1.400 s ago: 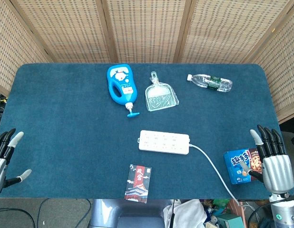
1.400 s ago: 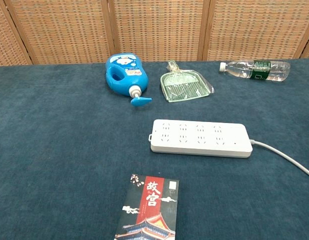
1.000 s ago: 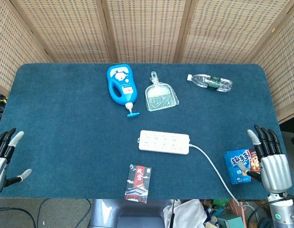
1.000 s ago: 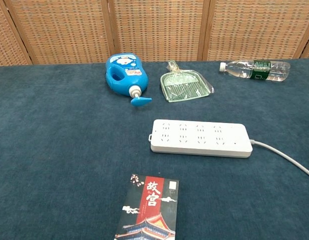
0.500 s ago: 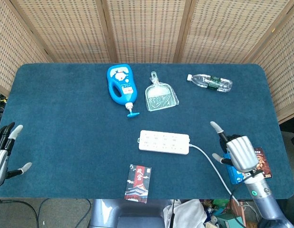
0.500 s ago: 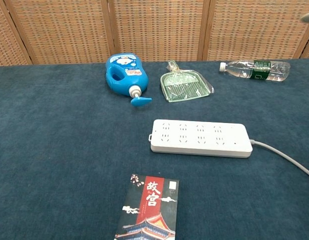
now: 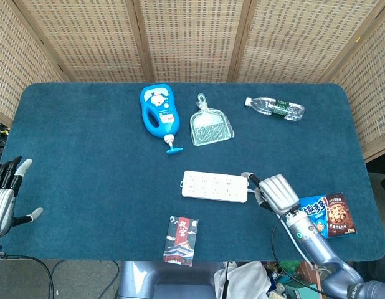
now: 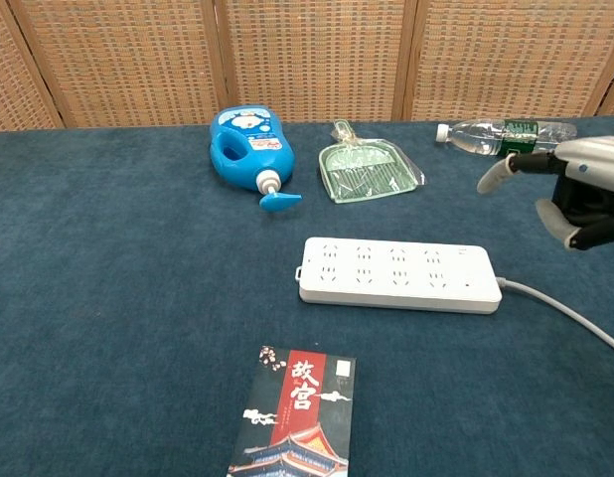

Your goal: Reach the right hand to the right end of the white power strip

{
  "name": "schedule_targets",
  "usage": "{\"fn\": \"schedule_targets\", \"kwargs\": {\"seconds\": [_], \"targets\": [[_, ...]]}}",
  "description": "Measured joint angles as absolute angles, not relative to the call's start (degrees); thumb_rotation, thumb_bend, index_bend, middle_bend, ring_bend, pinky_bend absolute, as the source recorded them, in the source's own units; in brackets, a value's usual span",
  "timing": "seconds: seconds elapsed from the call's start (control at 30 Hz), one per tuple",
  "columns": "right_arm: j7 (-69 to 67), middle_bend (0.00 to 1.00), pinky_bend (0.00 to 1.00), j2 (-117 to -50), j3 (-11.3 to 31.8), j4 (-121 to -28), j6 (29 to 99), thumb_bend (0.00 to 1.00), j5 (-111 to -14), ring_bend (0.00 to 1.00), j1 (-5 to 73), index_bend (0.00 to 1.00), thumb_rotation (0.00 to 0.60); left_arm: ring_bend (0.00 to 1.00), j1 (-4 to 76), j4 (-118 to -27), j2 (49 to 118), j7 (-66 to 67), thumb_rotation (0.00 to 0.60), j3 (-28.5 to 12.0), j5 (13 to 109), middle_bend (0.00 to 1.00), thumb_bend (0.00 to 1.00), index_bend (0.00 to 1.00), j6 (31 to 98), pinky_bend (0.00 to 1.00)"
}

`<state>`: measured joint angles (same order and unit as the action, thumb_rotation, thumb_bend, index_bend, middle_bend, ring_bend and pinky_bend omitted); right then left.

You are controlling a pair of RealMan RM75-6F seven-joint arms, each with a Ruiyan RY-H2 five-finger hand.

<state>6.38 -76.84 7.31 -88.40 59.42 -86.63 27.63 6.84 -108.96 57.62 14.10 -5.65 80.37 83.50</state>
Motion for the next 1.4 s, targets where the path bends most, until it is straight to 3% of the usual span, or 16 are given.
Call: {"fn": "schedule_targets", "kwargs": {"seconds": [0.3, 1.4], "targets": [[10.3, 1.00, 1.00, -79.5, 6.8, -87.0, 53.1, 0.76, -78.5, 1.00, 30.0, 0.27, 0.600, 0.00, 7.4, -109.0, 58.0, 15.3, 0.600, -5.5, 79.5, 0.00, 0.08, 0.00, 82.8, 0.00], [18.4, 1.00, 1.00, -81.8, 5.3, -88.0, 51.4, 0.76, -70.0, 1.00, 33.3, 0.28, 0.600, 0.00, 7.9, -109.1, 58.5, 16.4, 0.600, -5.1, 79.0, 0.00, 0.08, 0.00, 83.1, 0.00]]}}
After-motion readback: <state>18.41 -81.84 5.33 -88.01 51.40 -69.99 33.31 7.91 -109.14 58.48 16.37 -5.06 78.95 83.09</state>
